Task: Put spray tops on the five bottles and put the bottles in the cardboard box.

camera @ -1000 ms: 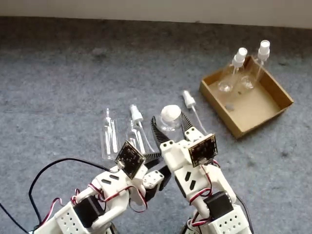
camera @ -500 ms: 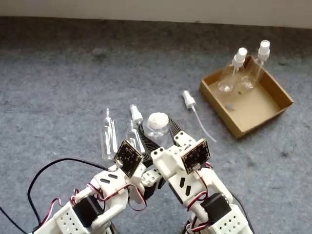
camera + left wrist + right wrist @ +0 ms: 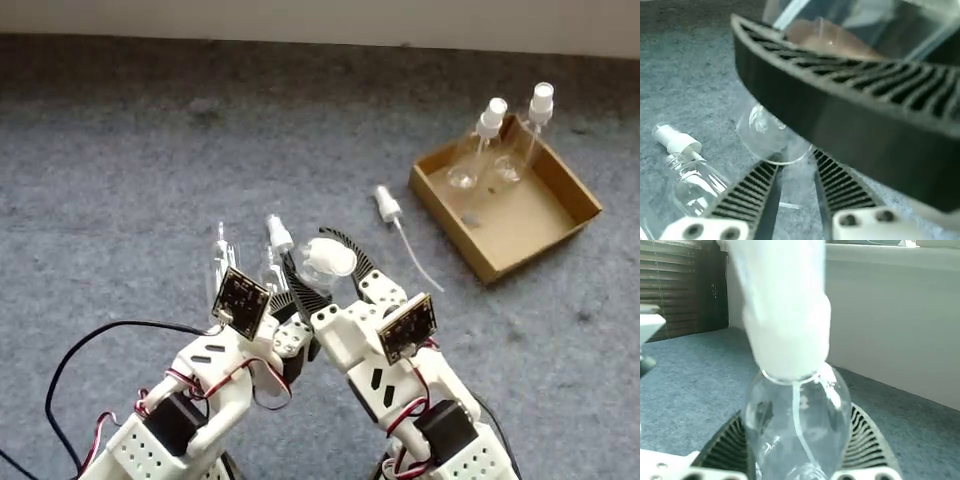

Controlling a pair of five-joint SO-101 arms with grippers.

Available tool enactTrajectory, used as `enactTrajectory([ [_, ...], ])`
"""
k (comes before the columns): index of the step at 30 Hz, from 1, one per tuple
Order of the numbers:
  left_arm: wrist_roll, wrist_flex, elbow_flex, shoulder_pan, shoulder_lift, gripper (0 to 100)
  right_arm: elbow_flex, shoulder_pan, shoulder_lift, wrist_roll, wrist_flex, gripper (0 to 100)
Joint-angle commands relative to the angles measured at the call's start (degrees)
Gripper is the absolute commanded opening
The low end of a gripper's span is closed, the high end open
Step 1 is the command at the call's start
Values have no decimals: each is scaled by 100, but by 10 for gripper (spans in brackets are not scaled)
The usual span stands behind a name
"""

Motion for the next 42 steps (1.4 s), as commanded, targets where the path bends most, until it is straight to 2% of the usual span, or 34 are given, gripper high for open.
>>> enactTrajectory([
  [1, 26, -123, 101, -145, -57, 30, -31, -66, -4, -18, 664, 34],
  [10, -18, -79, 101, -171, -48, 30, -31, 1684, -4, -44, 655, 34],
  [15, -18, 35, 101, -857, -57, 30, -31, 2624, -4, -44, 655, 34],
  [19, -18, 35, 101, -1402, -57, 30, -92, 2958, -4, -18, 664, 34],
  [25, -18, 35, 101, -1842, -57, 30, -101, 3714, -4, -9, 655, 34],
  [31, -18, 35, 101, -1903, -48, 30, -479, 4585, 48, -44, 646, 34],
  [36, -18, 44, 101, -1903, -48, 30, -611, 5077, 66, -9, 127, 34],
  [42, -18, 44, 101, -1877, -48, 30, -664, 5604, 75, -9, 66, 34],
])
